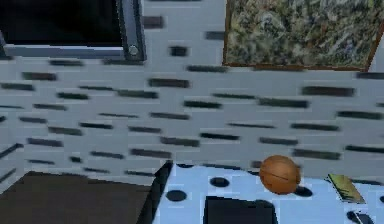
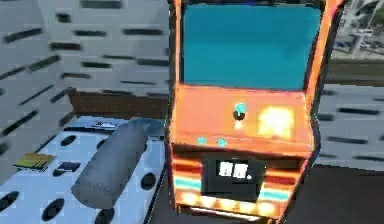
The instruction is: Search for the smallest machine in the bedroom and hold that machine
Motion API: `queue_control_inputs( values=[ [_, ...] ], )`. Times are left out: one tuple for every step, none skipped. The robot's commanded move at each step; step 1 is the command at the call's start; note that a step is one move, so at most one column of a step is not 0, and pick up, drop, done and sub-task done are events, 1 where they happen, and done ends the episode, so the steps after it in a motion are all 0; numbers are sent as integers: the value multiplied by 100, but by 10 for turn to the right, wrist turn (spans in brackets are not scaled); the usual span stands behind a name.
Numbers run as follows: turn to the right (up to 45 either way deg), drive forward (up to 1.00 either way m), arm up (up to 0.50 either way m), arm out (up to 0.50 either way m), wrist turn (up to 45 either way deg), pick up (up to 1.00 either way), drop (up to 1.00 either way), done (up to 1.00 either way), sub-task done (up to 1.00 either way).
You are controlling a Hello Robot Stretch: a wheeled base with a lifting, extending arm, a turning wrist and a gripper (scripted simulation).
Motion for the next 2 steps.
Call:
queue_control_inputs(
  values=[
    [-450,0,0,0,0,0,0,0,0],
    [-210,0,0,0,0,0,0,0,0]
  ],
)
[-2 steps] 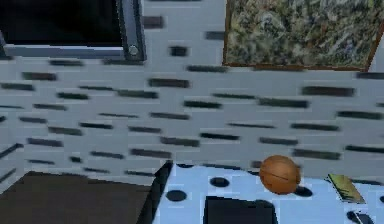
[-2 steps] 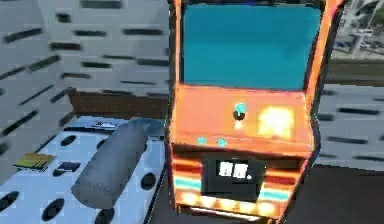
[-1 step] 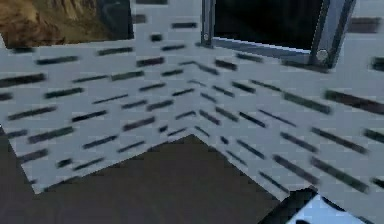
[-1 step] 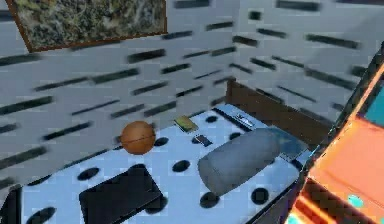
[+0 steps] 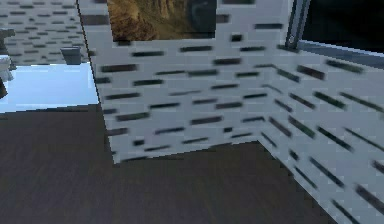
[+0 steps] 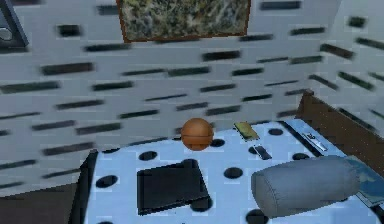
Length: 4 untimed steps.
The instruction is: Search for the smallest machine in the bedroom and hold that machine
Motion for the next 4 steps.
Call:
queue_control_inputs(
  values=[
    [0,0,50,0,0,0,0,0,0],
    [0,0,0,42,0,0,0,0,0],
    [0,0,0,0,450,0,0,0,0],
    [0,0,0,0,450,0,0,0,0]
  ],
)
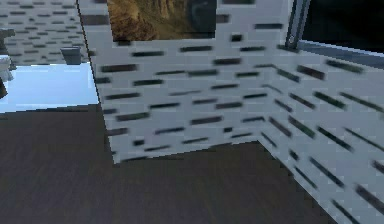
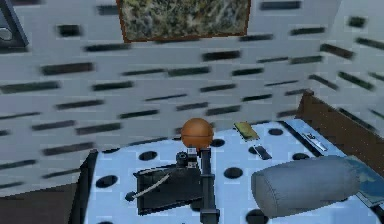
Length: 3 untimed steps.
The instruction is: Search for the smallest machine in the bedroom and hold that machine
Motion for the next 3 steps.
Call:
queue_control_inputs(
  values=[
    [0,0,0,0,210,0,0,0,0],
    [0,0,-30,0,0,0,0,0,0],
    [0,0,0,0,0,100,0,0,0]
  ],
)
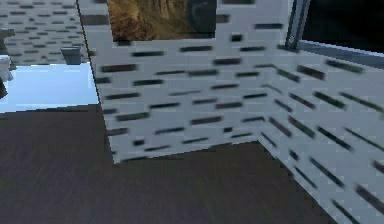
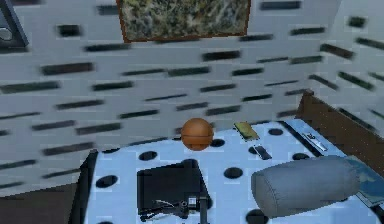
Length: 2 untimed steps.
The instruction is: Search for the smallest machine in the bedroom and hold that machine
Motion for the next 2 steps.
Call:
queue_control_inputs(
  values=[
    [0,0,10,0,0,0,0,0,0],
    [0,0,0,0,0,0,0,100,0]
  ],
)
